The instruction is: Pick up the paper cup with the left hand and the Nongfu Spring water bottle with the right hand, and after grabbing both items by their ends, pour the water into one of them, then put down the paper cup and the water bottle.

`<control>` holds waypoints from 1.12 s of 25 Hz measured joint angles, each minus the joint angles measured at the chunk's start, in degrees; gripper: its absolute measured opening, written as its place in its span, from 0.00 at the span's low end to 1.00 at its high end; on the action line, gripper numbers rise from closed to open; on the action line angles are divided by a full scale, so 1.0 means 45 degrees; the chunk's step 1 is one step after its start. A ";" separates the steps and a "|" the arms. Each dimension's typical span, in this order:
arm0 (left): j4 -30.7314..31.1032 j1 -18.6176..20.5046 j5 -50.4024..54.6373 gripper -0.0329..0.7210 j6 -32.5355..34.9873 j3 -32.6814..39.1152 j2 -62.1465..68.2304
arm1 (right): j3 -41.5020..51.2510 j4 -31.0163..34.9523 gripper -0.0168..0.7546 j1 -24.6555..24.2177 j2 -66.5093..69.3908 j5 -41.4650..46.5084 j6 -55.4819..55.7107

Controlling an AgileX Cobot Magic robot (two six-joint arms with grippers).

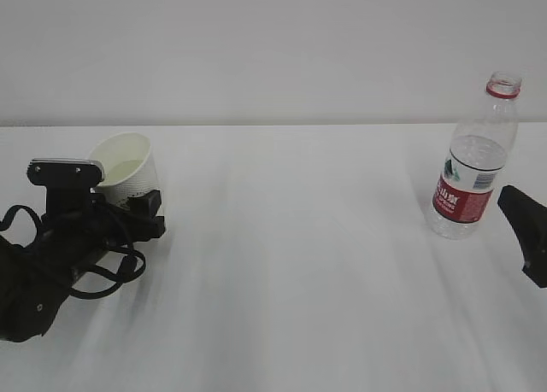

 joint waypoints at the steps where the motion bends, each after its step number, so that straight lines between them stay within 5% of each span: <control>1: 0.0021 0.0000 0.0000 0.70 0.0000 0.0000 0.0000 | 0.0000 0.0000 0.79 0.0000 0.0000 0.0000 0.0000; 8: 0.0021 0.0000 -0.0045 0.72 0.0000 0.0000 0.0022 | 0.0000 0.0000 0.79 0.0000 0.0000 0.0000 0.0000; 14: 0.0071 0.0000 -0.0045 0.86 0.0000 0.0000 0.0031 | 0.0000 0.0000 0.79 0.0000 0.0000 0.0000 0.0000; 28: 0.0531 0.0006 -0.0175 0.91 0.0018 -0.0066 0.0031 | 0.0000 0.0000 0.79 0.0000 0.0551 0.0000 0.0000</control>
